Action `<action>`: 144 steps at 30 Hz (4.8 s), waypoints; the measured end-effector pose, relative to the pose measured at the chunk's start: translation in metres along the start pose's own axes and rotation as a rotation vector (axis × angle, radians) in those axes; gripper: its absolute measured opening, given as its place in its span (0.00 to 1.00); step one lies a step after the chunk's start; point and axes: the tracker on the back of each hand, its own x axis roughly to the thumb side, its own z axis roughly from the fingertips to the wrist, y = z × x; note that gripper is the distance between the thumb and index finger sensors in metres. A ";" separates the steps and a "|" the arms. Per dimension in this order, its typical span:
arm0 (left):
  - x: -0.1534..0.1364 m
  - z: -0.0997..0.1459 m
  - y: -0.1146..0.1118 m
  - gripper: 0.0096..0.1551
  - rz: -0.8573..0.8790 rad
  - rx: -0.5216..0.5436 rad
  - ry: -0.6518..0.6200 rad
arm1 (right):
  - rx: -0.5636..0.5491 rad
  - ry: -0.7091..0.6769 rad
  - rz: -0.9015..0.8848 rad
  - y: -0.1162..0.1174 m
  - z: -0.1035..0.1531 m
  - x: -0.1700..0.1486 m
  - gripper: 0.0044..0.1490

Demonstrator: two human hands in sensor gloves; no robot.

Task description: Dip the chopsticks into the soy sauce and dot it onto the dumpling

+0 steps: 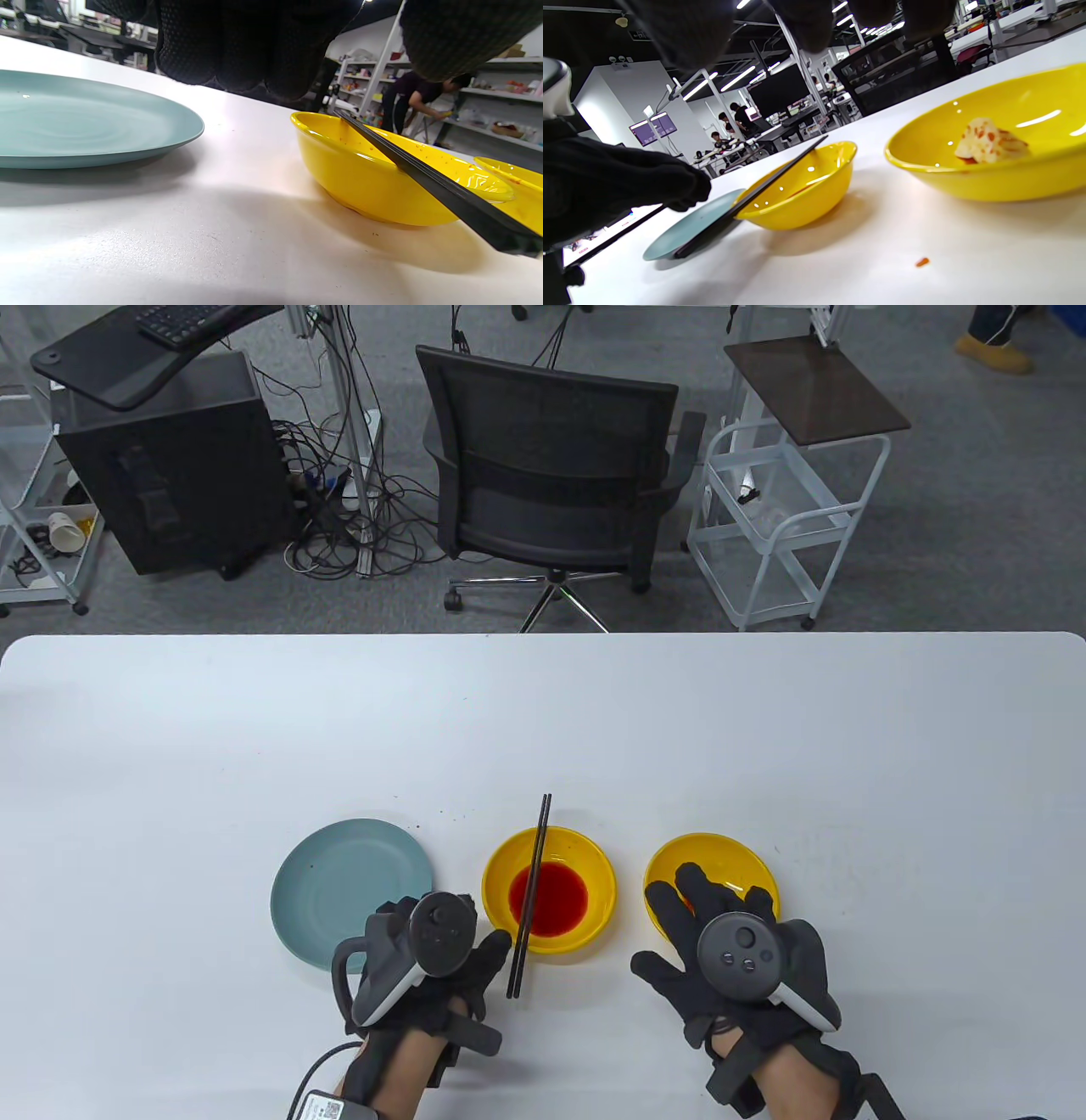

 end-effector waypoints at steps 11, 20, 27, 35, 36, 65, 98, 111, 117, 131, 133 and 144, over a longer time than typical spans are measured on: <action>0.012 -0.002 -0.019 0.45 0.017 -0.166 0.022 | -0.001 -0.001 -0.001 0.000 0.000 0.000 0.51; 0.015 -0.007 -0.033 0.38 0.100 -0.226 0.053 | 0.001 0.000 -0.002 -0.001 0.000 0.000 0.51; 0.009 -0.012 -0.039 0.31 0.211 -0.269 0.069 | 0.004 0.002 -0.001 0.000 0.000 0.001 0.51; -0.008 -0.014 -0.031 0.27 0.431 -0.341 0.077 | -0.002 -0.025 -0.013 -0.001 0.000 0.003 0.51; -0.010 -0.013 -0.027 0.27 0.464 -0.335 0.072 | -0.012 -0.051 -0.024 -0.001 0.001 0.005 0.51; 0.027 0.010 -0.007 0.28 0.849 -0.531 -0.442 | -0.273 -0.435 0.281 0.023 0.020 0.089 0.38; -0.037 -0.010 0.015 0.47 0.045 0.028 -0.001 | -0.225 -0.339 -0.346 0.013 0.002 0.041 0.30; -0.040 -0.011 0.015 0.47 0.068 -0.010 0.010 | -0.121 -0.175 -0.355 0.022 -0.004 0.031 0.40; -0.042 -0.011 0.015 0.47 0.083 -0.022 0.021 | -0.091 -0.124 -0.357 0.022 -0.004 0.024 0.40; -0.046 -0.012 0.014 0.47 0.098 -0.045 0.032 | -0.260 -0.157 -0.334 0.000 0.003 0.026 0.39; -0.046 -0.012 0.015 0.47 0.105 -0.043 0.032 | -0.332 -0.159 -0.366 -0.014 0.009 0.021 0.38; -0.046 -0.012 0.014 0.47 0.116 -0.054 0.031 | -0.625 0.055 -0.342 -0.080 0.039 -0.033 0.36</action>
